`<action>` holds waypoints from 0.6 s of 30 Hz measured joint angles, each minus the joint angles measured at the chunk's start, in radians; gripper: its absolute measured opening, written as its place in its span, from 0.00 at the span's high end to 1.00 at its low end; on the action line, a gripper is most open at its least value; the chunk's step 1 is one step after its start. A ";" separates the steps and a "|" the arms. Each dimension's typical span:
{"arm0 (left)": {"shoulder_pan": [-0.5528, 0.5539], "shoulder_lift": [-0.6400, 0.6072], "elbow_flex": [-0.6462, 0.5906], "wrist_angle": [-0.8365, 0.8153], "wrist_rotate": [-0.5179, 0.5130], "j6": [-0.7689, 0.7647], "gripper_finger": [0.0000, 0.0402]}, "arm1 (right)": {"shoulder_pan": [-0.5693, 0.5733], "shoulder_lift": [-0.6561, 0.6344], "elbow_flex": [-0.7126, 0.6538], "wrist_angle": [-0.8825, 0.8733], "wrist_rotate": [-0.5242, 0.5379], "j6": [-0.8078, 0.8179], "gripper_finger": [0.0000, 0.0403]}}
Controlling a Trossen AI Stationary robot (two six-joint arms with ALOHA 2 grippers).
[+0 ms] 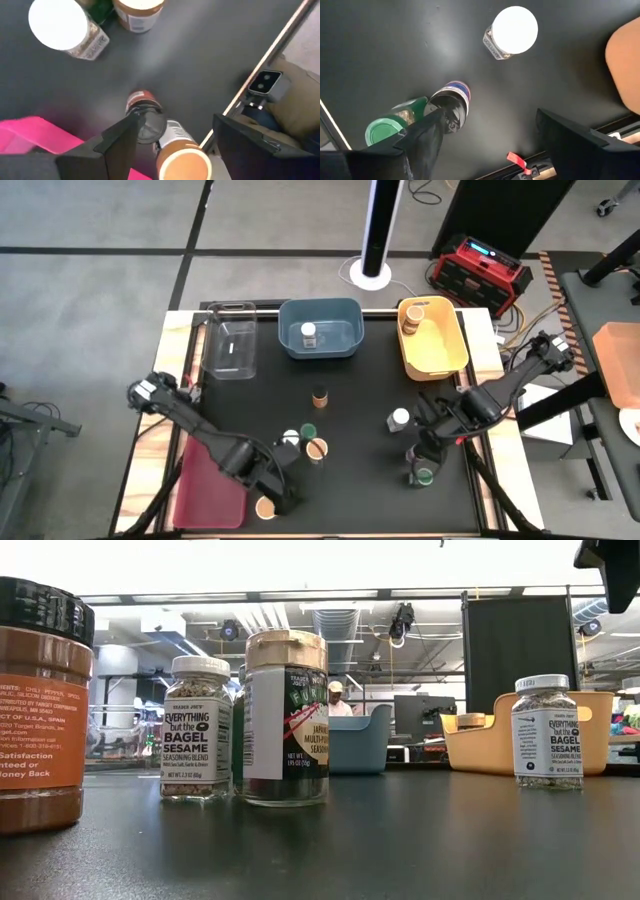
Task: Sort spices by type
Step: Put the bottom black seasoning bottle into the transparent bin
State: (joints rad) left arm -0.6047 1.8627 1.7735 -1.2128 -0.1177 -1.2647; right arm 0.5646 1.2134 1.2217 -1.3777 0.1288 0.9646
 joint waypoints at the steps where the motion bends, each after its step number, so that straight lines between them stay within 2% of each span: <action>1: -0.004 0.014 0.014 -0.017 -0.001 -0.020 0.40 | 0.005 0.000 0.000 0.000 0.003 0.000 0.23; 5: -0.012 0.070 0.070 -0.095 0.000 -0.088 0.40 | 0.031 0.000 0.000 0.003 0.005 0.020 0.23; 11: -0.015 0.144 0.146 -0.159 0.010 -0.095 0.40 | 0.059 0.000 0.000 0.007 0.005 0.057 0.25; 18: -0.018 0.187 0.201 -0.251 0.038 -0.110 0.28 | 0.066 0.000 0.000 0.009 0.005 0.057 0.22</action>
State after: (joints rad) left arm -0.6224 2.0498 1.9745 -1.4641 -0.0798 -1.3746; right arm 0.6308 1.2136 1.2213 -1.3689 0.1337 1.0214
